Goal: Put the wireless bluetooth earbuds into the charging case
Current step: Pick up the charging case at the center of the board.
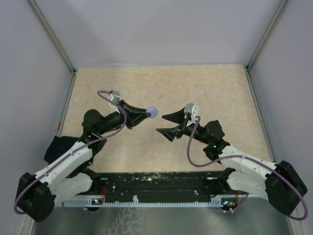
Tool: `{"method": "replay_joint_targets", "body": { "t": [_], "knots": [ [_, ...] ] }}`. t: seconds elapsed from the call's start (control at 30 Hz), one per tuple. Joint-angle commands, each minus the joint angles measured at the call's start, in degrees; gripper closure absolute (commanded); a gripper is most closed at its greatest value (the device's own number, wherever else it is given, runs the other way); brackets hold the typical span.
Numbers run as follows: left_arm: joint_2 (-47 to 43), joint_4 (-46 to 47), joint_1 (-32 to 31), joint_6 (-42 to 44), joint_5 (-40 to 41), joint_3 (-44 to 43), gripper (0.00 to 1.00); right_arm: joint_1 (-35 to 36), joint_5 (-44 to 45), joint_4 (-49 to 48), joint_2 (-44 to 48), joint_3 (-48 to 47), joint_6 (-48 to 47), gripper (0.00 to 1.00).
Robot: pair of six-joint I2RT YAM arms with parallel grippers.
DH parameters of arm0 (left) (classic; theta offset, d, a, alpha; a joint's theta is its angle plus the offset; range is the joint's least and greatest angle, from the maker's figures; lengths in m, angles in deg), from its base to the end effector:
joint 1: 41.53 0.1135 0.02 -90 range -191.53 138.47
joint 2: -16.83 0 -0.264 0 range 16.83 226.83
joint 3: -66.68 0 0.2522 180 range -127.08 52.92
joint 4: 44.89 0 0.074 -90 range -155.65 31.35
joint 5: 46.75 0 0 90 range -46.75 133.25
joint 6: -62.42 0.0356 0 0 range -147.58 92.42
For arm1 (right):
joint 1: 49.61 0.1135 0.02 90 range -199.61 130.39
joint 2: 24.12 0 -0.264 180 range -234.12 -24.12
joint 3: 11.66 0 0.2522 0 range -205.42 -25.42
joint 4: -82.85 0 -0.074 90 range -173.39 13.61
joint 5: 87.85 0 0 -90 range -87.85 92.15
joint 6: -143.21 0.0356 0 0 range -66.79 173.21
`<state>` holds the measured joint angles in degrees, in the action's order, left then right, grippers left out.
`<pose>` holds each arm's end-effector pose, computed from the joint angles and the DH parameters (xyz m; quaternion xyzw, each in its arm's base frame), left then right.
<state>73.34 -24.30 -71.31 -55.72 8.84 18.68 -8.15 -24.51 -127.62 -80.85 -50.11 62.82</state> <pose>0.1851 -0.1291 0.3180 0.2386 0.5973 -0.5224 0.5599 0.1529 0.1564 0.2775 -0.3402 0.5384 0.4571 0.6208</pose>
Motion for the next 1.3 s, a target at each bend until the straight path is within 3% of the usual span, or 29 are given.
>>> {"method": "replay_joint_targets", "body": {
  "t": [0.0, 0.17, 0.43, 0.93, 1.27],
  "knots": [
    [-1.1, 11.7, -4.1, -3.5, 5.0, 2.3, 1.0, -0.1, -1.1, -20.1, -2.1, 0.7, 10.5, 0.34],
    [0.0, 17.7, -9.3, -3.5, 8.7, 3.5, 1.0, -0.1, -1.3, -28.5, -4.3, 2.0, 15.4, 0.37],
    [1.9, 27.7, -12.1, -6.4, 10.0, 6.8, 1.0, -0.6, -2.2, -37.4, -6.7, 3.7, 20.2, 0.45],
    [3.1, 32.6, -15.5, -6.0, 10.2, 8.3, 1.0, -0.9, -7.1, -53.5, -15.1, 2.6, 29.7, 0.62],
    [2.4, 33.8, -15.9, -4.8, 11.8, 10.3, 1.0, -1.3, -6.5, -54.6, -14.2, 3.2, 30.3, 0.65]
  ]
}}
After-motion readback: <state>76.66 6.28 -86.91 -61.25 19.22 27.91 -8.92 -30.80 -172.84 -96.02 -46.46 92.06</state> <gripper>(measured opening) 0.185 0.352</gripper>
